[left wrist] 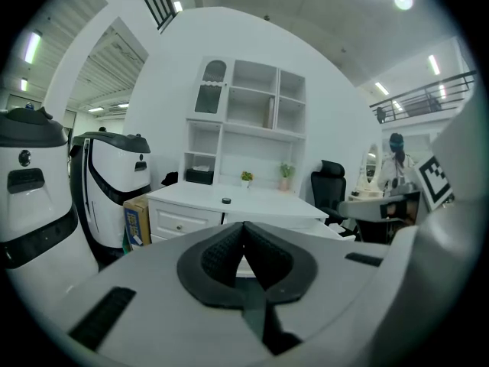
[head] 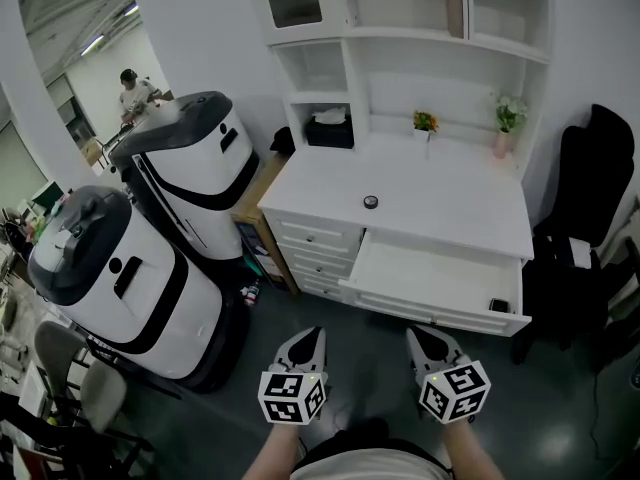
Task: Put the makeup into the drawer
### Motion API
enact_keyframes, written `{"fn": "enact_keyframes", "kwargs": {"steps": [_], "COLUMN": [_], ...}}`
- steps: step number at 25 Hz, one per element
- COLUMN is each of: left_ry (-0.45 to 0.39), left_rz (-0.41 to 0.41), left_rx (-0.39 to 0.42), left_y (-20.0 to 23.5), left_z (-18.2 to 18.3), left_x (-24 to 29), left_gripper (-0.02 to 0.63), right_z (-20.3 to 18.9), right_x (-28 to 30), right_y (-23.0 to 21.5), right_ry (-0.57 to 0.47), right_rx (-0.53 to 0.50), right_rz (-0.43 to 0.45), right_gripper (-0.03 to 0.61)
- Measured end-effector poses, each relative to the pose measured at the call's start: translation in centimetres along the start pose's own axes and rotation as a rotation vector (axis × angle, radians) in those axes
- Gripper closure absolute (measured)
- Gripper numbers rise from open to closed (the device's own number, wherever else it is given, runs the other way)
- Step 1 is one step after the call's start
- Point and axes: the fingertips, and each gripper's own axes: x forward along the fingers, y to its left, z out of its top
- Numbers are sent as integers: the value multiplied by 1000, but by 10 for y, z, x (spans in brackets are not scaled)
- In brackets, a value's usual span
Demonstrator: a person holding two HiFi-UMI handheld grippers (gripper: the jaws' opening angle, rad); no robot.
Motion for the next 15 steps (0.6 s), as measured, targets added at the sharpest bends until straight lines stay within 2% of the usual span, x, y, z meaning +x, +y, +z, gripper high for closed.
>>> {"fn": "enact_keyframes", "kwargs": {"steps": [10, 15], "left_ry": [11, 20], "left_rz": [30, 36], "left_rx": [2, 10], "left_y": [-5, -9], "left_z": [-2, -3], "left_x": [7, 8], "left_gripper": [612, 612], "right_z": [5, 6], "right_x": [5, 3], "right_y": [-15, -20], "right_ry": [-13, -9], "right_rx": [17, 30], "right_rz": [16, 13], "right_gripper": [574, 543]}}
